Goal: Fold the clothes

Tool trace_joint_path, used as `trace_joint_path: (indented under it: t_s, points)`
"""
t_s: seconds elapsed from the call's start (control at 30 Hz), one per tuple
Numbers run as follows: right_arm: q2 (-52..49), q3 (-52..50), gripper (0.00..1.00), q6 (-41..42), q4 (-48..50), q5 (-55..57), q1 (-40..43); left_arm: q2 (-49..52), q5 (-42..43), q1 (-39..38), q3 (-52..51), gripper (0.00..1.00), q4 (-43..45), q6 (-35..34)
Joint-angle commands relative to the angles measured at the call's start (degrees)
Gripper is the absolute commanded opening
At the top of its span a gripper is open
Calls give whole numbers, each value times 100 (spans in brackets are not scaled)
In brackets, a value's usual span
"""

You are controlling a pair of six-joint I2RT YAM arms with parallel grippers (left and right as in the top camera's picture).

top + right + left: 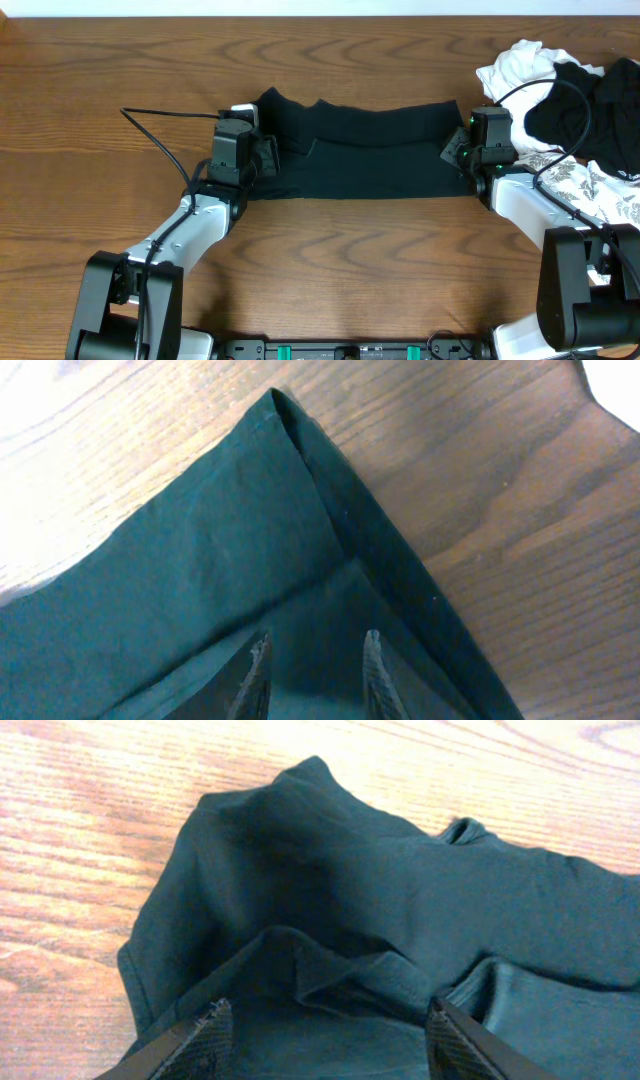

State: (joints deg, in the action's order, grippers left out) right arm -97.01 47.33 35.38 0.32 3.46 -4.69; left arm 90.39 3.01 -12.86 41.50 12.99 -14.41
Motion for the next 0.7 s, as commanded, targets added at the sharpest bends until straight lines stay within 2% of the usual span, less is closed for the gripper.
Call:
trace_joint_path:
  t_s: [0.0, 0.1, 0.2, 0.3, 0.4, 0.47, 0.6, 0.67]
  points:
    - [-39, 109, 27, -175, 55, -142, -20, 17, -81, -9, 15, 63, -17, 11]
    - [-26, 140, 25, -809, 72, -597, -20, -118, 153, -9, 15, 63, -221, 13]
    - [35, 170, 24, -1084, 13, -793, -22, -352, 175, -9, 15, 63, -507, 17]
    - [140, 177, 13, -1449, -55, -1266, -22, -669, 166, -7, 15, 61, -953, 39]
    - [210, 177, 1, -1469, -472, -1239, -26, -918, 164, 4, 15, 45, -1379, 35]
    - [210, 177, 1, -1467, -828, -879, -24, -925, 81, 24, 15, 42, -1650, 7]
    - [232, 391, 14, -1523, -1342, -691, 42, -918, 909, 341, 278, 42, -2277, -140]
    - [243, 713, 25, -1585, -1652, -695, 92, -918, 1211, 544, 588, 43, -2614, -138]
